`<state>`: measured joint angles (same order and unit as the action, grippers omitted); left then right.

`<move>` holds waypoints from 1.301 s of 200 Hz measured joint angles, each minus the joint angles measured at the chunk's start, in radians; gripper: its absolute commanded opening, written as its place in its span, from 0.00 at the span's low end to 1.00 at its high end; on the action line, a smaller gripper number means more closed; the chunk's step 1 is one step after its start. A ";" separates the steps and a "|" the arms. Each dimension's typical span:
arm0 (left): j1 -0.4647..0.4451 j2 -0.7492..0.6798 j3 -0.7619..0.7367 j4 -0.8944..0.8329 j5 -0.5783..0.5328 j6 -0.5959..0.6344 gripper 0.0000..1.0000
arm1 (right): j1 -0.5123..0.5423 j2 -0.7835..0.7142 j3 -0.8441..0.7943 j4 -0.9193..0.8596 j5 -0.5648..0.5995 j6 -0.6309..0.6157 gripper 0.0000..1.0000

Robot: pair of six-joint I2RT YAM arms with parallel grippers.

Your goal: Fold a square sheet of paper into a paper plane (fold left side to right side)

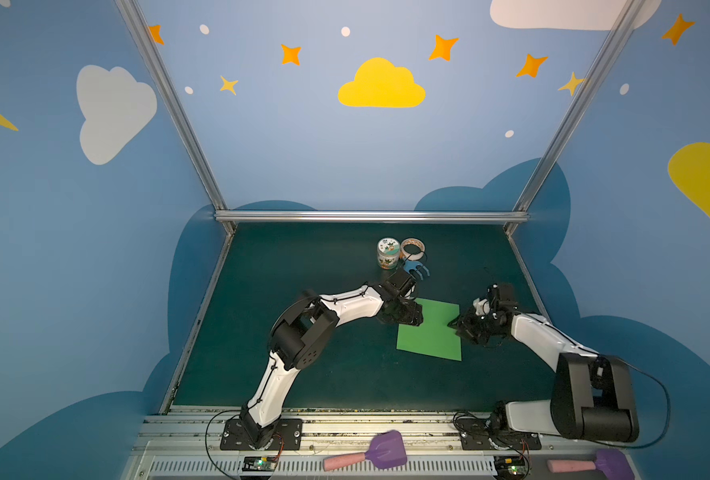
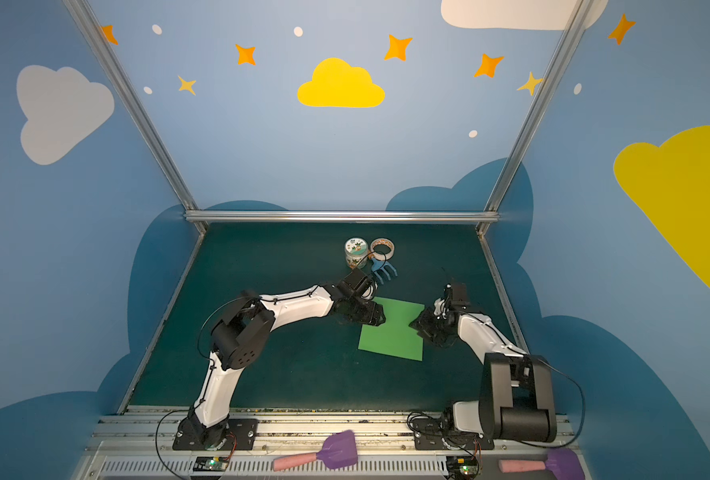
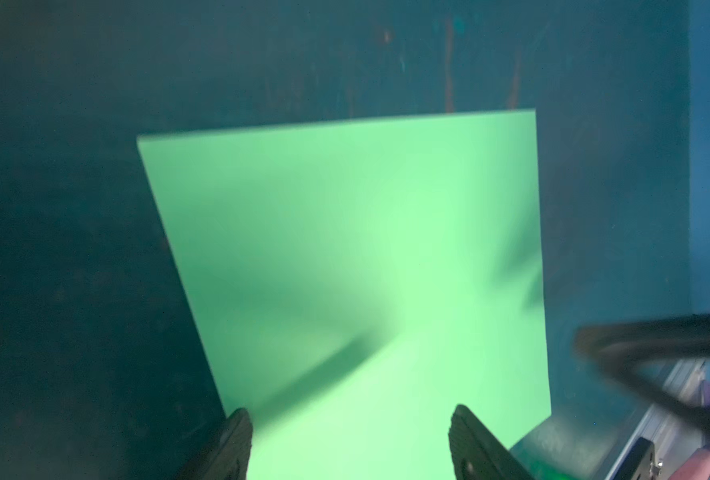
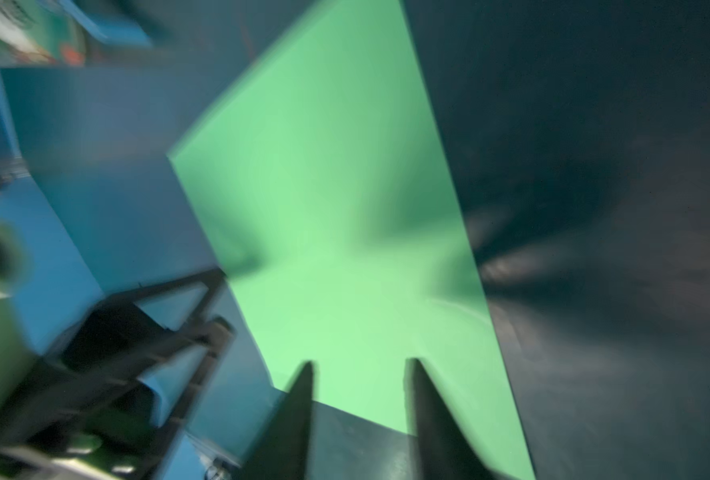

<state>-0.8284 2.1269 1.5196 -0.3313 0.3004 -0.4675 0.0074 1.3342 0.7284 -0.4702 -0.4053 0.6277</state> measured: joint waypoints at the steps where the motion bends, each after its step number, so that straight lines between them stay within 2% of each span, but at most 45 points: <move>1: 0.000 -0.001 -0.001 -0.001 0.000 0.000 0.77 | -0.002 -0.002 0.006 -0.003 0.004 0.001 0.61; 24: -0.009 -0.031 -0.008 -0.024 -0.002 -0.006 0.77 | -0.028 0.028 0.095 -0.040 0.042 -0.035 0.65; 81: -0.018 -0.095 -0.024 -0.053 -0.003 -0.047 0.78 | -0.061 0.350 0.318 -0.105 0.027 -0.148 0.61; 126: -0.018 -0.099 -0.051 -0.047 0.012 -0.087 0.78 | -0.061 0.474 0.409 -0.127 0.018 -0.176 0.62; 209: -0.018 -0.094 -0.106 -0.011 0.063 -0.114 0.78 | -0.058 0.507 0.405 -0.120 0.016 -0.145 0.65; 260: -0.012 -0.095 -0.146 -0.003 0.073 -0.117 0.78 | -0.001 0.476 0.360 -0.091 -0.005 -0.114 0.65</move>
<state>-0.8402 2.0315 1.3735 -0.3340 0.3733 -0.5846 0.0067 1.8107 1.0882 -0.5613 -0.4099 0.5140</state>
